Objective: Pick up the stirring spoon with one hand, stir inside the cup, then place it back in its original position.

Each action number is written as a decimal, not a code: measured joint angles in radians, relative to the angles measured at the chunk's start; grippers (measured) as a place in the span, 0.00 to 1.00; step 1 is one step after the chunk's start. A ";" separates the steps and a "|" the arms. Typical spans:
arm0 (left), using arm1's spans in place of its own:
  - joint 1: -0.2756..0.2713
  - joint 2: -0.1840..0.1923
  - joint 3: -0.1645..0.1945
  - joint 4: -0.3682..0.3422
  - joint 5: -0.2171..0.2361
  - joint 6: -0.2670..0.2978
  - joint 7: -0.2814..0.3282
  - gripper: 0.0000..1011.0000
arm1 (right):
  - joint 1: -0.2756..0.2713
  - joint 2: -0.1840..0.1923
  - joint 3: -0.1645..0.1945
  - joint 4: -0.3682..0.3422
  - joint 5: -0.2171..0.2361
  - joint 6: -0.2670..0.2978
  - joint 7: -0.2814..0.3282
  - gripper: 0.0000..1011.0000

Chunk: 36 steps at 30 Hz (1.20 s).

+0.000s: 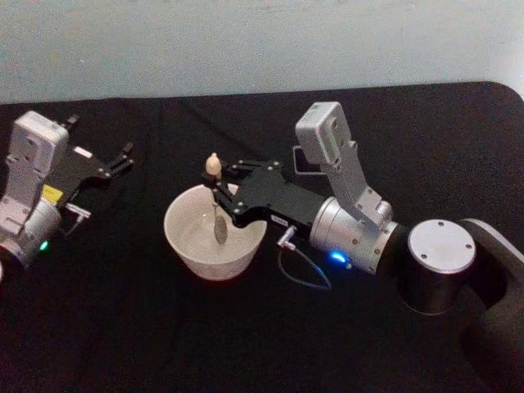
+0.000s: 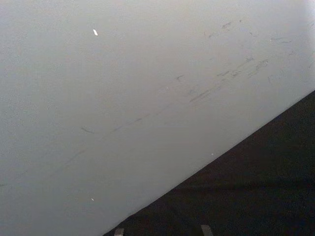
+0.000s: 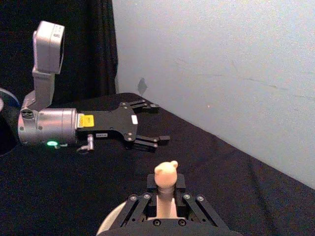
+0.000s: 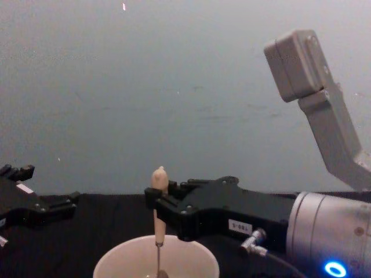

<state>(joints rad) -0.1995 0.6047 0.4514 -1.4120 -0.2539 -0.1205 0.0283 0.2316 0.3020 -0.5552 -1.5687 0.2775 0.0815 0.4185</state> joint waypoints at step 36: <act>0.000 0.000 0.000 0.000 0.000 0.000 0.000 0.99 | -0.072 0.060 0.030 -0.085 0.037 0.025 0.028 0.20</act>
<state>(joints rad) -0.1995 0.6047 0.4514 -1.4120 -0.2540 -0.1205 0.0283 0.1598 0.3625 -0.5249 -1.6541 0.3145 0.1061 0.4460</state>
